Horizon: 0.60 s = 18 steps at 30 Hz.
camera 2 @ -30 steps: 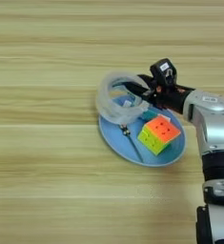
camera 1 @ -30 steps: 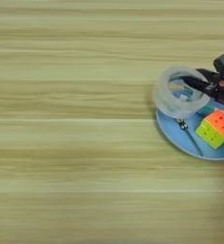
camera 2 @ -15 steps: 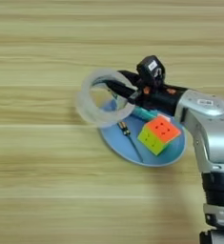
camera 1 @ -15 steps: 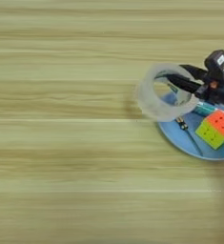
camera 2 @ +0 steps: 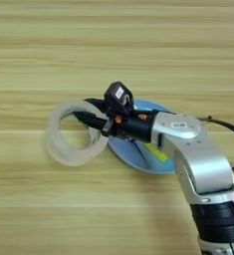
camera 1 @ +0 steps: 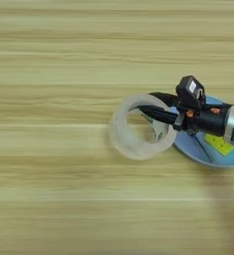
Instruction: Move the objects on the table
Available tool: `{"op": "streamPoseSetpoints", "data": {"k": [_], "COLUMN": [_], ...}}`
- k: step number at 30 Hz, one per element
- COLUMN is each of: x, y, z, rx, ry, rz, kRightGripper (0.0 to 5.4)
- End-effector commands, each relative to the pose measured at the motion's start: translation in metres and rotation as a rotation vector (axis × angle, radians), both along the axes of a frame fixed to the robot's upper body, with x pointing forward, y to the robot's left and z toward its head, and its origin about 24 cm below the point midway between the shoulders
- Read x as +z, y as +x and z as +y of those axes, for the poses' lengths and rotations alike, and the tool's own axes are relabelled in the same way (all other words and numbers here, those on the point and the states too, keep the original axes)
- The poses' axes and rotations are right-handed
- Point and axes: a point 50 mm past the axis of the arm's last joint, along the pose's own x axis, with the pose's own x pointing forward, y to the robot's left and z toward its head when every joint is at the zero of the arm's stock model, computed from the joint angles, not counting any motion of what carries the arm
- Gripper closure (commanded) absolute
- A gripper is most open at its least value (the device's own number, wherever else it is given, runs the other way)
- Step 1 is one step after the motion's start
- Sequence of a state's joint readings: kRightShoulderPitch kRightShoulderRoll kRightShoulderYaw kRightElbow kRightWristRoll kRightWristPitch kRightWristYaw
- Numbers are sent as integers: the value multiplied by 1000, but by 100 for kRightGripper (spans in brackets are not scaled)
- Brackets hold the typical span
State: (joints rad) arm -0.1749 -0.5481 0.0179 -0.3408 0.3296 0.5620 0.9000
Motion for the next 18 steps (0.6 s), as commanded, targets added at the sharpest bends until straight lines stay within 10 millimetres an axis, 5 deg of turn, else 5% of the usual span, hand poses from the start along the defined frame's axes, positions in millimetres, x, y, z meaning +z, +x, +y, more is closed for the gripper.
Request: {"op": "streamPoseSetpoints", "data": {"k": [1, 18], "x": [20, -4], "y": [-1, -20], "z": [10, 29], "rx": [43, 179], "ry": [-9, -61], "rz": [-111, -28], "kRightGripper": [390, 390]}}
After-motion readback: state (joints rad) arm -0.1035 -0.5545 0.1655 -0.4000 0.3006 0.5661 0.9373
